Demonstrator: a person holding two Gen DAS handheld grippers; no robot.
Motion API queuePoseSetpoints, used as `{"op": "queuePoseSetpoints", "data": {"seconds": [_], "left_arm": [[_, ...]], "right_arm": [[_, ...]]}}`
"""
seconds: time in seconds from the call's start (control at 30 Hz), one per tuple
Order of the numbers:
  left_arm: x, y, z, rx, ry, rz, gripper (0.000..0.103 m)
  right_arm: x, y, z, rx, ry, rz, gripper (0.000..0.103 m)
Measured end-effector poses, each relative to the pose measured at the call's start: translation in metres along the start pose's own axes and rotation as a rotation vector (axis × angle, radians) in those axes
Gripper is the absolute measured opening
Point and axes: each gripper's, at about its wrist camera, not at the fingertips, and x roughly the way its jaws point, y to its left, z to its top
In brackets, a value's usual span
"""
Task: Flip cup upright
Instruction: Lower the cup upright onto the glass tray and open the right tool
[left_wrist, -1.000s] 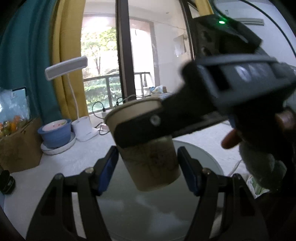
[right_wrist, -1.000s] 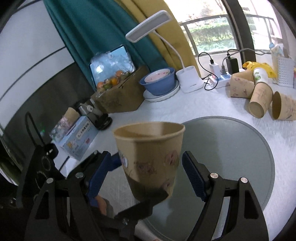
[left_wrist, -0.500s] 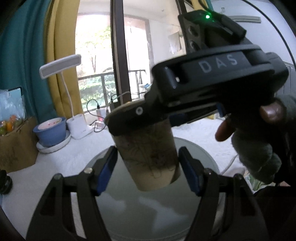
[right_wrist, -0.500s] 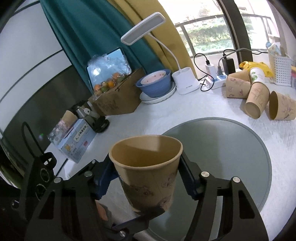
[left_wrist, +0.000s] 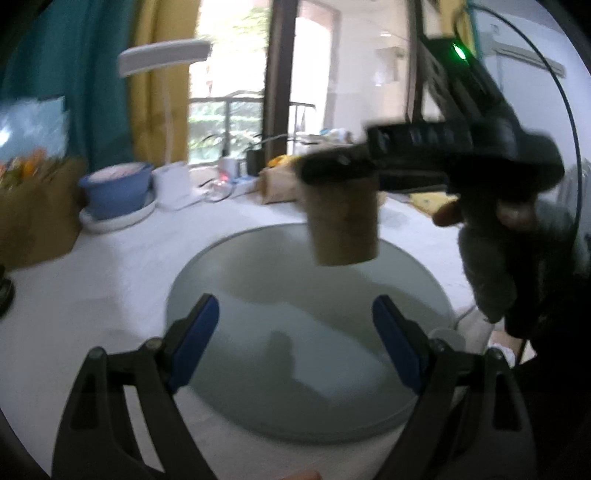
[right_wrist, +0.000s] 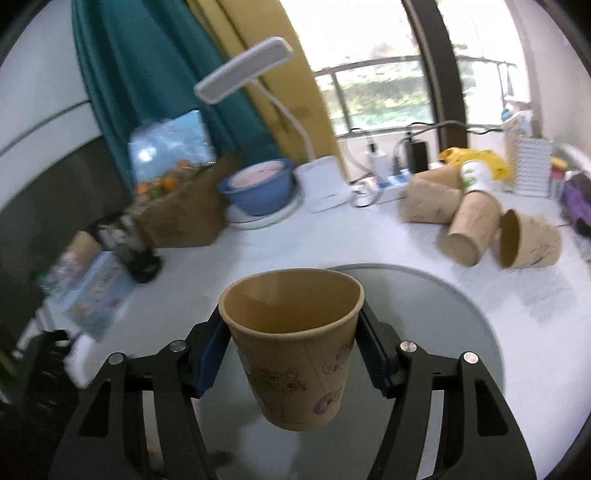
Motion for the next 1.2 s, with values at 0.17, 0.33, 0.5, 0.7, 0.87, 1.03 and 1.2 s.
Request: {"op": "queuePoseSetpoints", "data": {"seconds": [0.17, 0.33, 0.5, 0.7, 0.87, 1.03, 1.2], "left_arm": [[-0.005, 0.027, -0.001, -0.120, -0.003, 0.040, 0.086], [-0.004, 0.046, 0.000, -0.211, 0.007, 0.073, 0.086], [-0.009, 0.047, -0.004, -0.256, 0.019, 0.079, 0.086], [-0.005, 0.047, -0.003, -0.273, 0.027, 0.085, 0.086], [-0.003, 0.046, -0.001, -0.274, 0.026, 0.079, 0.086], [-0.002, 0.045, 0.001, -0.279, 0.028, 0.077, 0.086], [0.001, 0.047, 0.002, -0.290, 0.034, 0.087, 0.086]], "right_arm": [[0.012, 0.002, -0.007, -0.054, -0.027, -0.080, 0.067], [0.019, 0.008, -0.014, -0.110, -0.052, -0.146, 0.068], [0.022, 0.011, -0.021, -0.137, -0.066, -0.191, 0.068], [0.024, 0.010, -0.028, -0.147, -0.055, -0.213, 0.068], [0.023, 0.009, -0.032, -0.153, -0.056, -0.233, 0.068], [0.022, 0.007, -0.038, -0.160, -0.045, -0.244, 0.068], [0.018, 0.003, -0.040, -0.149, -0.047, -0.254, 0.071]]}}
